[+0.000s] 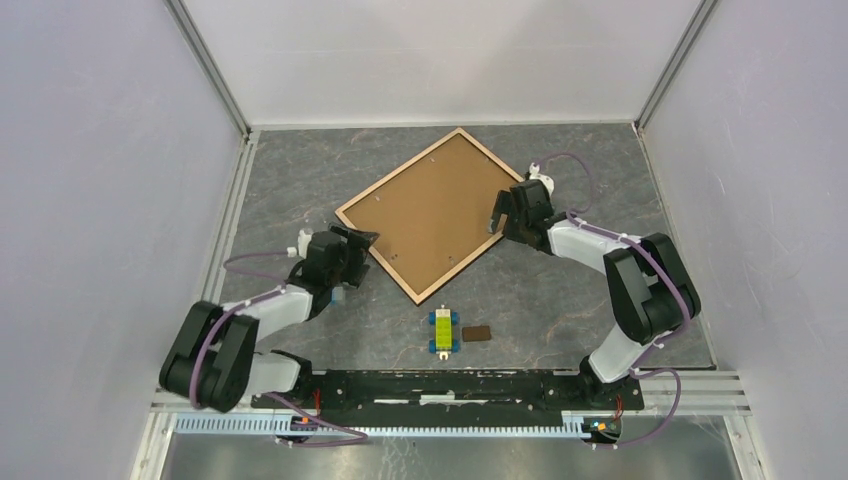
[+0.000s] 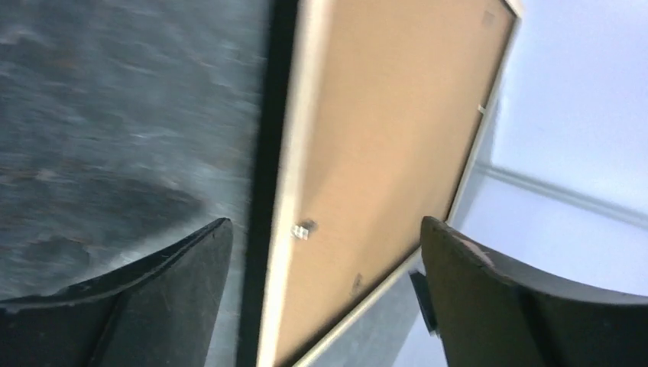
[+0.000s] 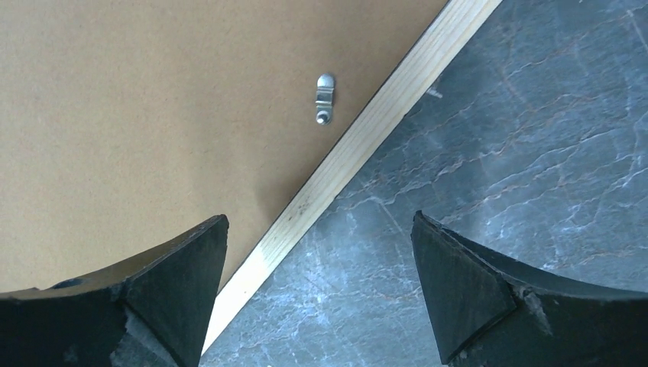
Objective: Put the photo into the frame
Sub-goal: Adjust the photo frame at the center of the board.
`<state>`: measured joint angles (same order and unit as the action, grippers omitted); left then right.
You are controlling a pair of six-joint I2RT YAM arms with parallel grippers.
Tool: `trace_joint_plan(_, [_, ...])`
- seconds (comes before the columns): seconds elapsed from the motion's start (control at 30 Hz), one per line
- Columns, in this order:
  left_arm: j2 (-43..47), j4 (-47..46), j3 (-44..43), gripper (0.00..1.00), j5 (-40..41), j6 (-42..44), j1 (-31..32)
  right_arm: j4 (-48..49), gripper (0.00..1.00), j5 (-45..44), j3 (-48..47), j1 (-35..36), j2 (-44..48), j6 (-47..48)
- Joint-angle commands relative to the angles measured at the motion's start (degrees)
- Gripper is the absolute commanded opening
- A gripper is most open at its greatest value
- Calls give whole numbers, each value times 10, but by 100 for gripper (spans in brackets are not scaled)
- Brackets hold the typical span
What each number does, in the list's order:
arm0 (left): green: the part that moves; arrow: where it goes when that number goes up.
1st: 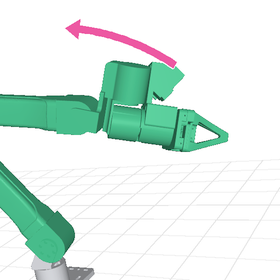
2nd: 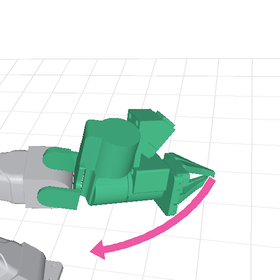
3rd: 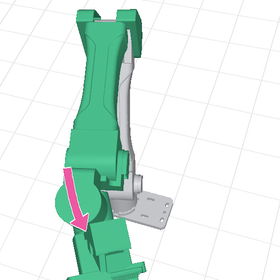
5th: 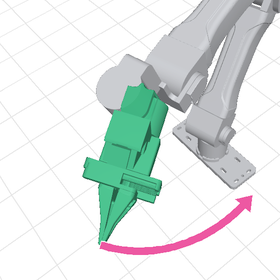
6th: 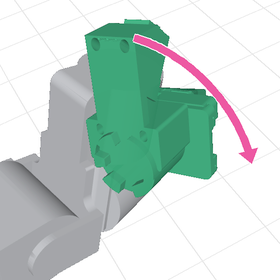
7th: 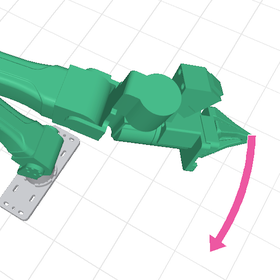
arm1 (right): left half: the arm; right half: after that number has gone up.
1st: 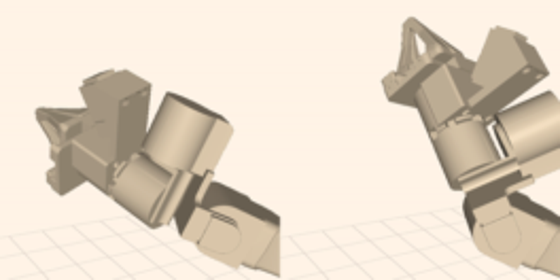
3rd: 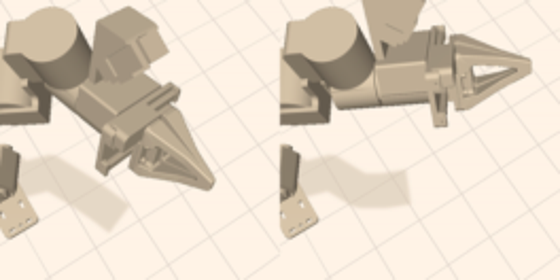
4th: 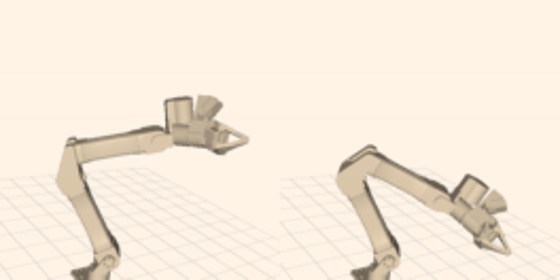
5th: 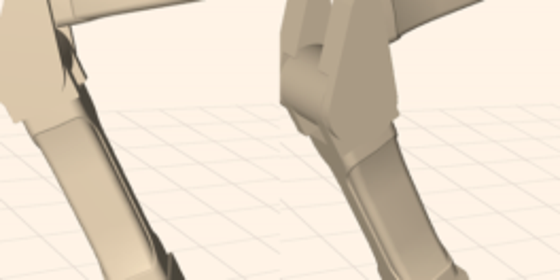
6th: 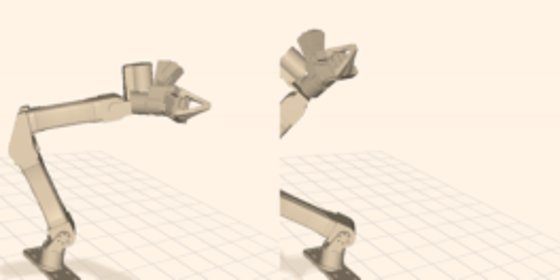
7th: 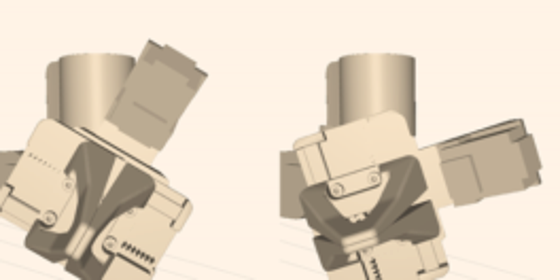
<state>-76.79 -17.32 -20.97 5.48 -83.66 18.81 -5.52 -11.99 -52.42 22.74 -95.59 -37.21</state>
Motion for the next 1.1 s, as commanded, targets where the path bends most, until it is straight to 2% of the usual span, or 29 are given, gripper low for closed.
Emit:
trace_joint_plan(0.0, [100, 3, 7, 100, -41, 205, -3, 41, 95, 16, 21, -14, 27, 4])
trace_joint_plan(0.1, [157, 28, -27, 100, -38, 326, -3, 82, 95, 54, 50, -18, 57, 41])
trace_joint_plan(0.17, [143, 79, -96, 100, -28, 420, -3, 100, 95, 84, 62, -18, 68, 69])
trace_joint_plan(0.27, [56, 161, -238, 100, 12, 560, -4, 80, 96, 92, 49, -20, 63, 95])
trace_joint_plan(0.37, [-66, 245, -376, 100, 87, 630, -13, 72, 96, 102, 46, -19, 59, 100])
trace_joint_plan(0.57, [-308, 371, -630, 100, 64, 637, -52, 96, 96, 109, 63, -23, 48, 92])
trace_joint_plan(0.6, [-333, 378, -651, 100, 58, 633, -56, 99, 96, 108, 63, -26, 42, 89])
trace_joint_plan(0.77, [-402, 337, -675, 100, -33, 629, -76, 126, 96, 119, 61, -33, 7, 67])
trace_joint_plan(0.83, [-417, 329, -673, 100, -43, 638, -77, 128, 96, 118, 54, -33, -6, 66])
trace_joint_plan(1.07, [-444, 373, -668, 100, -97, 637, -78, 132, 95, 119, 29, -34, -40, 55])
